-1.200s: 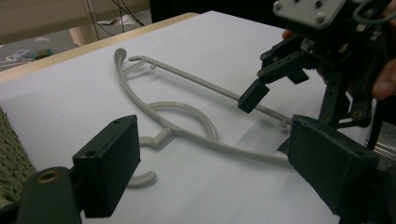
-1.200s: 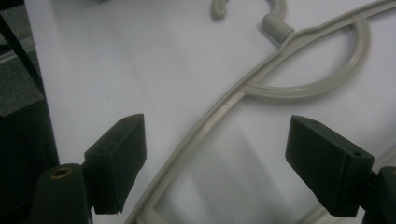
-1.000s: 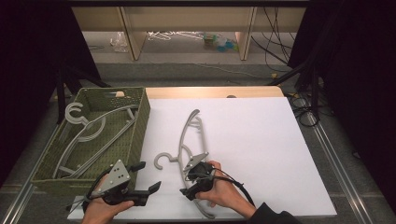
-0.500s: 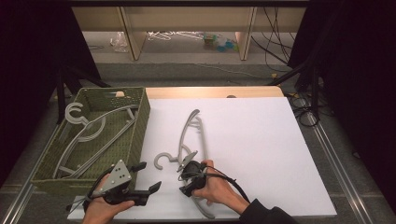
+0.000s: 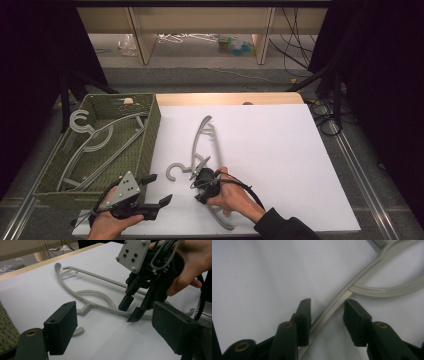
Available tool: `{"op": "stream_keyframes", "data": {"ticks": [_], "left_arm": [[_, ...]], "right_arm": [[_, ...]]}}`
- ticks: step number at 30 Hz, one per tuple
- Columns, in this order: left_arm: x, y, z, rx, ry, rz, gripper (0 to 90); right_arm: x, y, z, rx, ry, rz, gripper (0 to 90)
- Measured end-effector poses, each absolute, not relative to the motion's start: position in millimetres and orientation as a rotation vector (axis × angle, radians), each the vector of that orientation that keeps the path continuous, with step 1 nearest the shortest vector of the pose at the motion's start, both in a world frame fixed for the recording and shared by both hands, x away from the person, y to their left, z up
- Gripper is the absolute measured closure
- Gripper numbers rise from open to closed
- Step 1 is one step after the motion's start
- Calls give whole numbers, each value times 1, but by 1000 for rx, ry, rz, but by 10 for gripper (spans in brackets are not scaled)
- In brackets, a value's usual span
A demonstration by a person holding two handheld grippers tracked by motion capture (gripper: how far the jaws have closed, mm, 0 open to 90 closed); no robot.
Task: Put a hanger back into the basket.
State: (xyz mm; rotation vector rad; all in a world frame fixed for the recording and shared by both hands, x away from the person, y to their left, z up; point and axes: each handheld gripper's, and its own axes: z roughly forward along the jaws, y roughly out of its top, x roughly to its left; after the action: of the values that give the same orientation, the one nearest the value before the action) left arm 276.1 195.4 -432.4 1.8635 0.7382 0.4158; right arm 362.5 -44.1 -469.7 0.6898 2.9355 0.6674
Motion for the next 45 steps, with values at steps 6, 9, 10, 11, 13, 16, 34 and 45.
{"op": "stream_keyframes", "data": {"ticks": [6,9,10,11,13,16,34,45], "left_arm": [[276,195,-432,1856,734,415,209],[275,196,-432,1856,743,415,212],[276,196,-432,1857,737,416,213],[275,196,-432,1855,736,416,212],[275,197,-431,1856,729,419,213],[275,197,-431,1857,731,421,215],[280,185,-434,1937,726,473,228],[294,164,-442,2181,594,547,301]], "right_arm": [[369,-49,-469,737,2936,683,733],[370,-49,-469,744,2931,679,761],[370,-49,-469,743,2933,679,767],[371,-49,-469,735,2933,676,773],[371,-50,-469,722,2939,679,791],[372,-52,-468,687,2953,666,823],[352,-100,-435,392,3094,603,827],[339,-124,-426,354,3142,689,827]]}}
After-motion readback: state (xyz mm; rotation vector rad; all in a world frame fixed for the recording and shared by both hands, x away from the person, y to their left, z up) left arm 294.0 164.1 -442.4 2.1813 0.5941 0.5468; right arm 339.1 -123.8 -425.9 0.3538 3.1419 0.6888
